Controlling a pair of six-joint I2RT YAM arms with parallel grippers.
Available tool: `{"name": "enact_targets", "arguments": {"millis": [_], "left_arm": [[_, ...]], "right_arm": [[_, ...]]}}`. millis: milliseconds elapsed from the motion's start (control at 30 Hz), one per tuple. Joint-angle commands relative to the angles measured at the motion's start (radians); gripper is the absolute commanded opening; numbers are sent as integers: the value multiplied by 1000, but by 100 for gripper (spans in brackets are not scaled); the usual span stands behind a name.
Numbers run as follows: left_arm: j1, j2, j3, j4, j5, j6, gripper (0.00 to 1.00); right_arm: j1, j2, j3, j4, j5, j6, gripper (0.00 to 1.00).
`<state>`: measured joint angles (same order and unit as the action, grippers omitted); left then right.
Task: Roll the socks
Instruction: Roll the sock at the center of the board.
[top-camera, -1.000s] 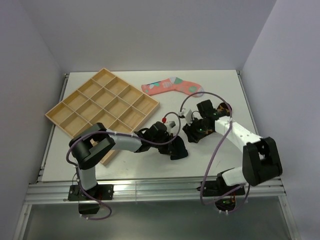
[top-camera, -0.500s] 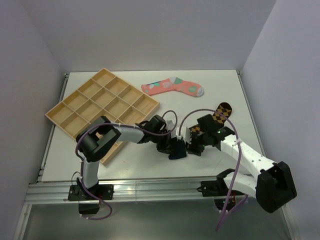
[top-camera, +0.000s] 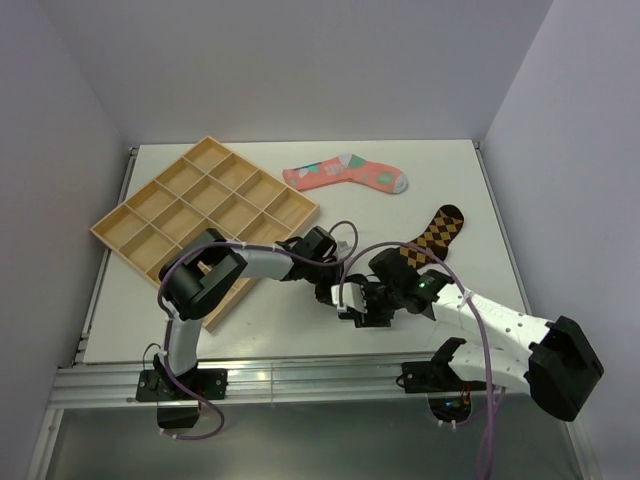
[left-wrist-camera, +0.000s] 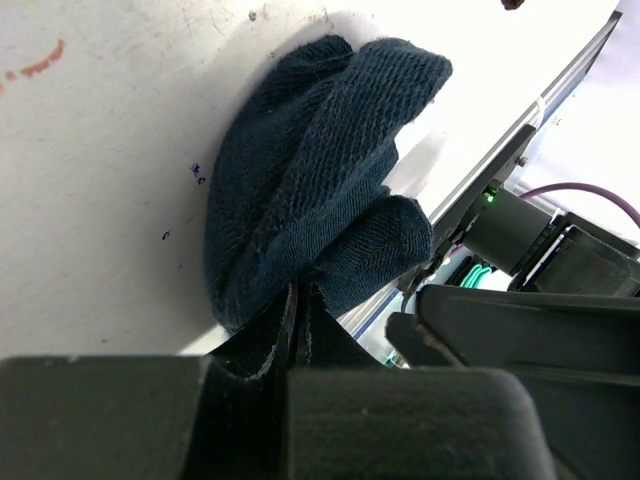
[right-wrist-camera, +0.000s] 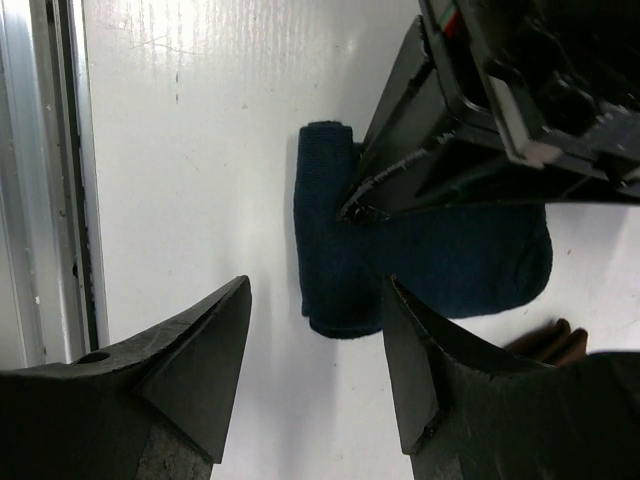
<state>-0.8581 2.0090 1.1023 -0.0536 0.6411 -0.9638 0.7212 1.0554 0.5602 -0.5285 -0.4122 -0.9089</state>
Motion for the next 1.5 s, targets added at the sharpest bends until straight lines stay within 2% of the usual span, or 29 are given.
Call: {"name": "enact_targets", "arguments": {"millis": [0,367,433,467,500,600,667,700,833,900,1000,1200,1467], "left_arm": [[1,13,30,-28,0,16,0],[5,28,27,-6,12,10,0],[7,28,15,11,15,-1,0],[8,28,11,17,15,-4,0],[10,27,10,21,17,-9,0],[13,13,-18,72,9,-41,7],[16,2,-39,101,-4,-62,10],[16,-12,-47,112,-12,-72,12],[27,-52,-81,159,-53,-92,30],[34,-71,-72,130,-96,-78,37],[44,-87,-35,57,-159,-33,43],[59,-84,45,-89,-268,63,43],[64,-36,108,-202,-288,158,46]], "right_arm": [[36,21,-9,56,44,1,62],[58,144,0,116,96,-5,59],[60,158,-6,125,101,4,52],[60,160,-11,131,110,7,45],[60,158,-23,137,118,13,42],[58,156,-37,145,121,25,34],[58,140,-62,153,121,31,22],[57,132,-72,162,122,34,21],[57,106,-103,179,119,47,19],[55,106,-100,176,115,45,19],[55,109,-98,171,115,41,19],[55,110,-89,173,115,38,19],[55,121,-92,177,115,36,19]]}}
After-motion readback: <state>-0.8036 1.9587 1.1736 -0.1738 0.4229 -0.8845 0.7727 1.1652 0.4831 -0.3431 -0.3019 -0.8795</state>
